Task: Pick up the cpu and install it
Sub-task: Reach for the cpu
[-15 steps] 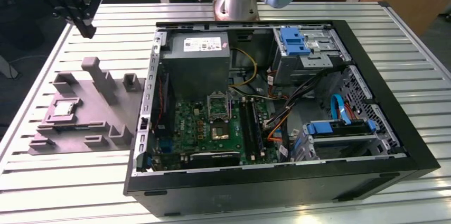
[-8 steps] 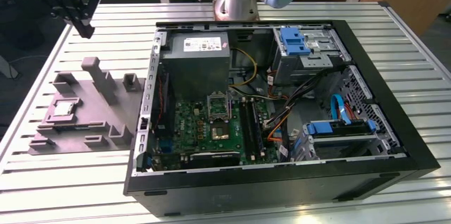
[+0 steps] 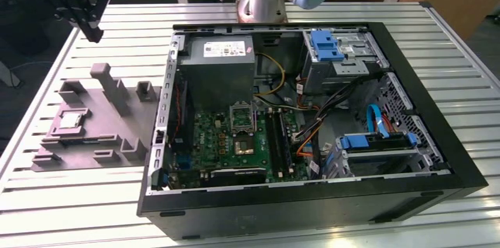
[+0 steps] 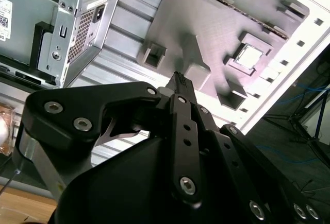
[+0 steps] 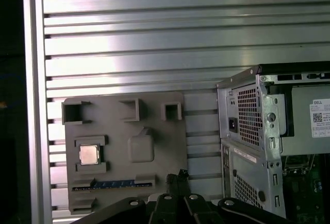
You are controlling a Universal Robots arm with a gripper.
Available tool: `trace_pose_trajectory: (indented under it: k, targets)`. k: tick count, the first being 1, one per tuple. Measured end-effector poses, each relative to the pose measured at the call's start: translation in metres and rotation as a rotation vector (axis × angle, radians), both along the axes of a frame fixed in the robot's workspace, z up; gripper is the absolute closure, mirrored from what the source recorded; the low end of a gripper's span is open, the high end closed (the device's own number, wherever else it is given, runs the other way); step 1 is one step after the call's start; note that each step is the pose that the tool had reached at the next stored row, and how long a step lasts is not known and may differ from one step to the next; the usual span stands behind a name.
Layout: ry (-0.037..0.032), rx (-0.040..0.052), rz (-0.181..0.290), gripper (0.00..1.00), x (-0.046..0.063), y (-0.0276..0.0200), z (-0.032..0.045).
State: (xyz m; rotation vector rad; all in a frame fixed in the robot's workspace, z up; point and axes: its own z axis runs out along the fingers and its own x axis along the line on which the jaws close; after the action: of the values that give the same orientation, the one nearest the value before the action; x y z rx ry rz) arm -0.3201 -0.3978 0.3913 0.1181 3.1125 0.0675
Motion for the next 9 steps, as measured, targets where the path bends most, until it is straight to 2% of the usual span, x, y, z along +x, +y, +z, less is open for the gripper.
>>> trace_pose_trajectory:
  k: [9]
  targets:
    - [-0.0001,0.0001,0.0,0.89,-0.0034,0.0,-0.0001]
